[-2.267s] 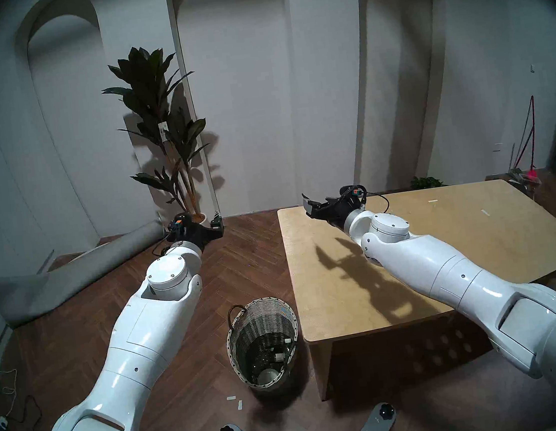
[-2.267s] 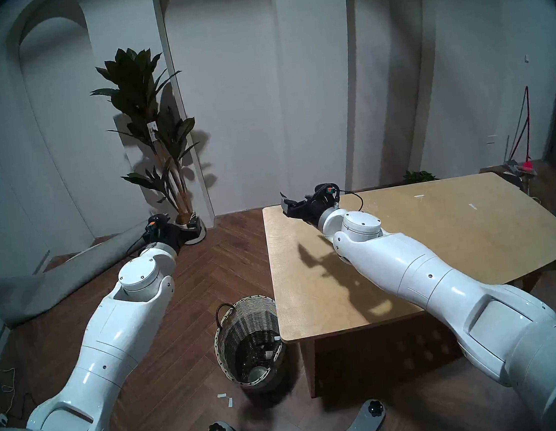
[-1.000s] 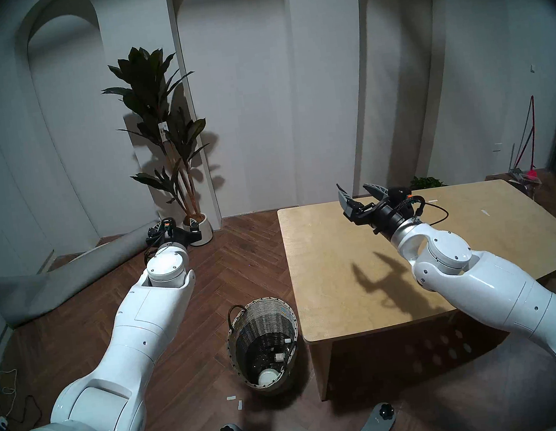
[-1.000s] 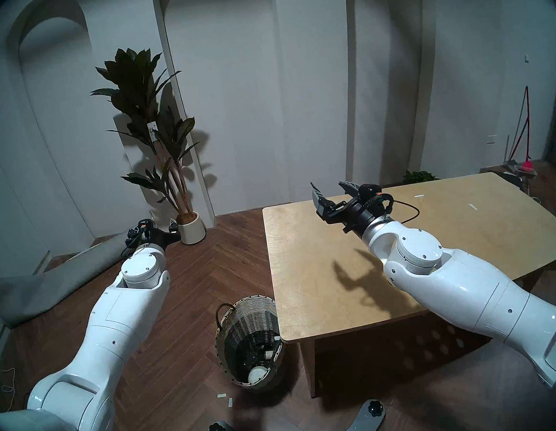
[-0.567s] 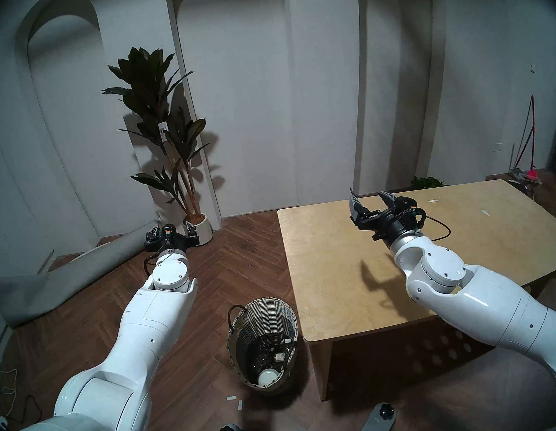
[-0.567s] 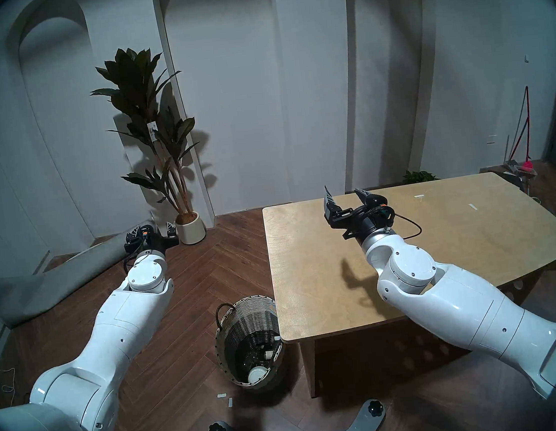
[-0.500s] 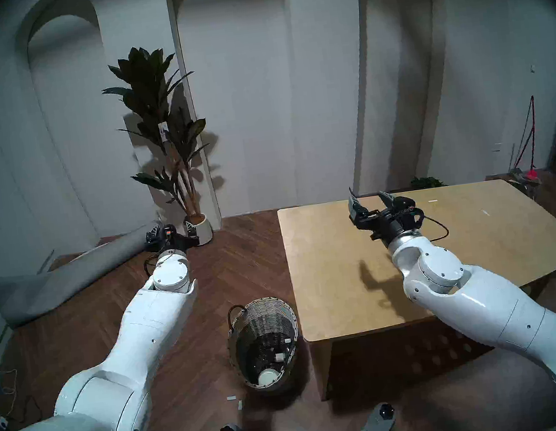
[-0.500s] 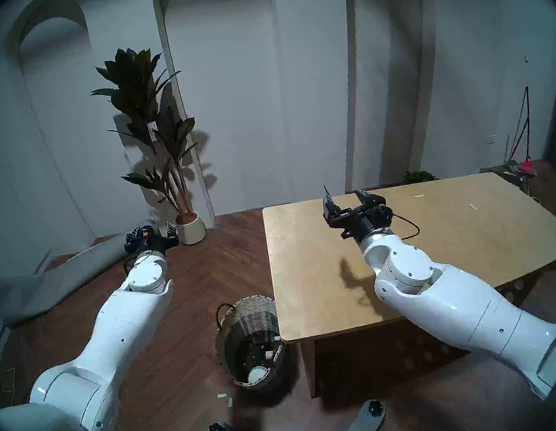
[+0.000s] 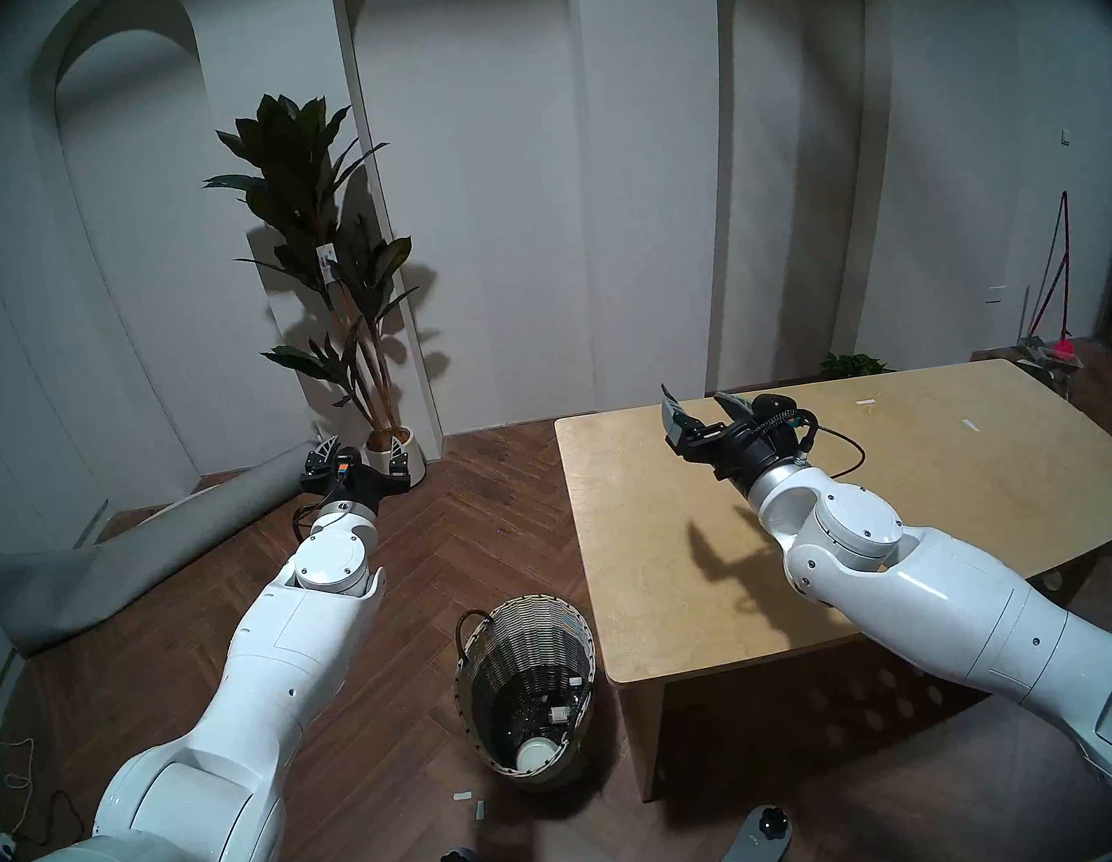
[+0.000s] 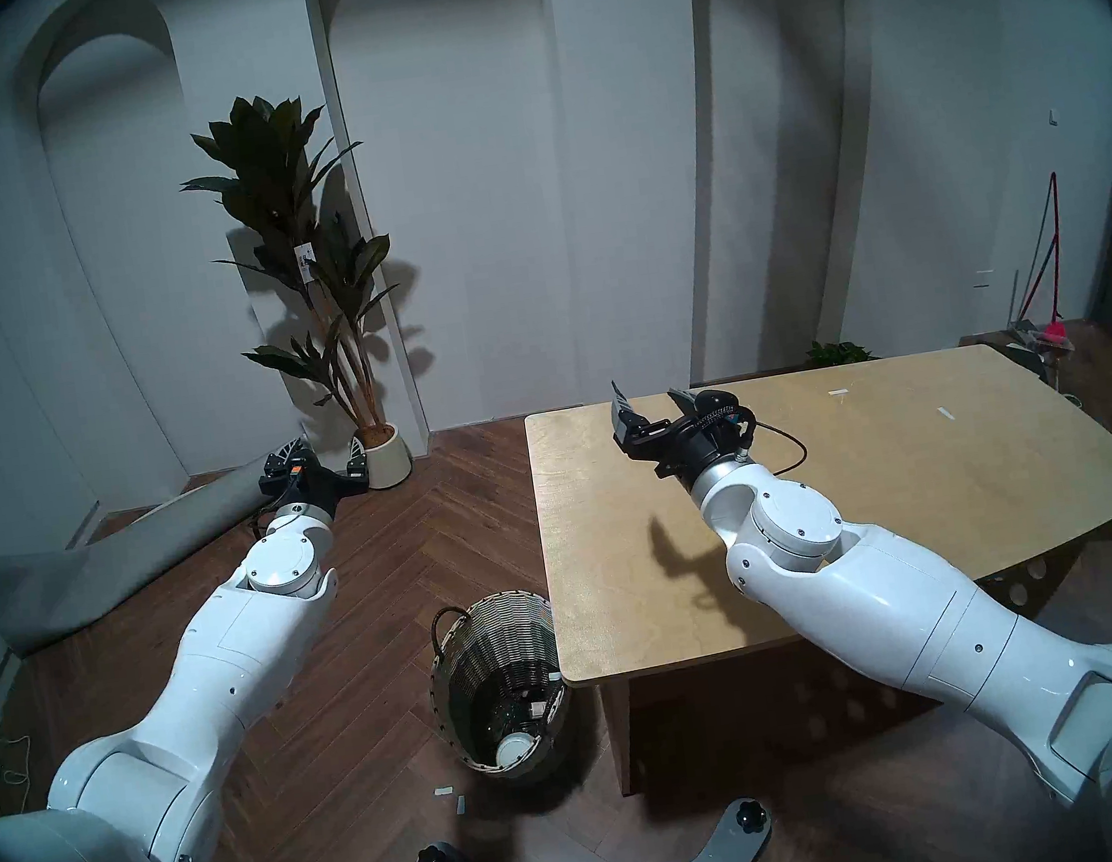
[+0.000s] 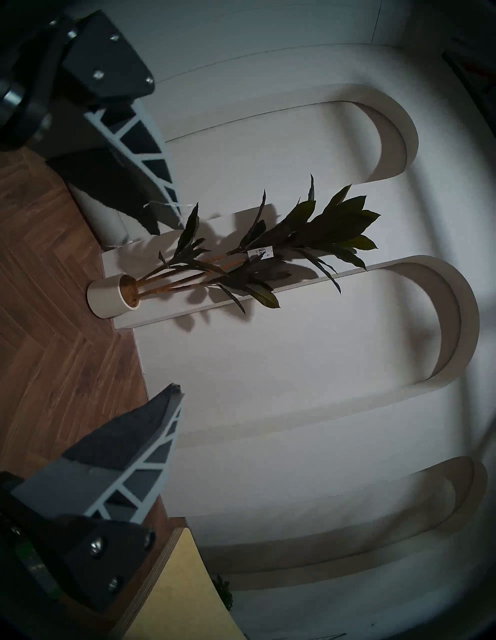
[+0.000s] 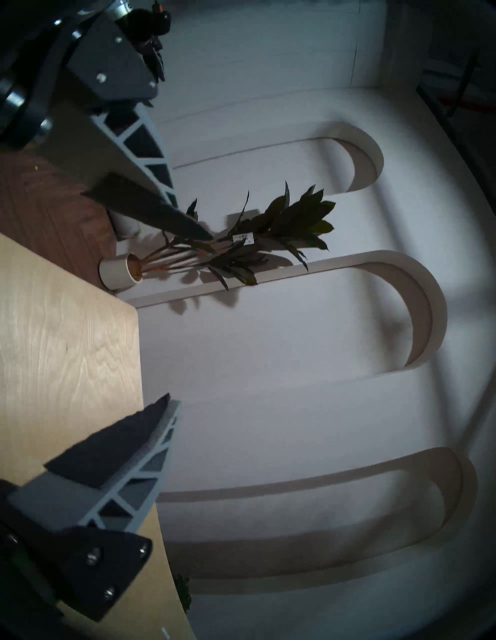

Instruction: Load the items into the basket from the rear

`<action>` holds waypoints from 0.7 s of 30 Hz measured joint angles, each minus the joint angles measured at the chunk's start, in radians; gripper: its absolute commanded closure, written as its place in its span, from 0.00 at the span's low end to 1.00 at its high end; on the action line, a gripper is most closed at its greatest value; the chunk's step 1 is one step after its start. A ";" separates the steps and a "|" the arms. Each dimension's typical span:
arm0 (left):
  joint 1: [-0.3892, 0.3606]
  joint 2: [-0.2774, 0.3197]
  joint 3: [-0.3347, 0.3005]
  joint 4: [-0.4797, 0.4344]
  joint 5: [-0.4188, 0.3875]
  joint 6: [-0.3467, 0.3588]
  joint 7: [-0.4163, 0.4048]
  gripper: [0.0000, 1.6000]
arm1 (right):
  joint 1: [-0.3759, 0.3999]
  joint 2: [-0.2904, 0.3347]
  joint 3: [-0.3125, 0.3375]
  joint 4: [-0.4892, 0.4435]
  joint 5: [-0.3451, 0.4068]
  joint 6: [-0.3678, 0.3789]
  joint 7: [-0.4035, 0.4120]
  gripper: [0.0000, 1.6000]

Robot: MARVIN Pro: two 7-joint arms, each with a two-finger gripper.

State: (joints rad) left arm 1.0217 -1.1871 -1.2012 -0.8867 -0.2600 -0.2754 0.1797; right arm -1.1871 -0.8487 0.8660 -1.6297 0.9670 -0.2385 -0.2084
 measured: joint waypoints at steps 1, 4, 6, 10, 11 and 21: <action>0.000 0.001 0.000 0.000 0.000 0.000 0.000 0.00 | 0.001 -0.001 0.000 0.000 0.003 0.000 0.004 0.00; 0.000 0.002 -0.001 0.001 -0.001 0.001 0.001 0.00 | 0.003 -0.003 0.000 0.000 0.012 -0.002 0.019 0.00; 0.000 0.002 -0.001 0.004 0.002 0.001 0.007 0.00 | 0.005 -0.004 0.001 0.000 0.019 -0.002 0.030 0.00; -0.001 -0.001 0.000 0.010 0.011 0.002 0.021 0.00 | 0.008 -0.006 0.001 0.001 0.027 -0.003 0.043 0.00; -0.001 -0.002 0.001 0.012 0.014 0.002 0.026 0.00 | 0.008 -0.006 0.001 0.002 0.030 -0.004 0.046 0.00; -0.001 -0.013 0.001 0.018 0.025 0.002 0.037 0.00 | 0.011 -0.007 0.001 0.003 0.037 -0.004 0.056 0.00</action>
State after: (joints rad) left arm 1.0211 -1.2003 -1.2003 -0.8684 -0.2352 -0.2737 0.2170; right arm -1.1765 -0.8560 0.8671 -1.6269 1.0038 -0.2428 -0.1525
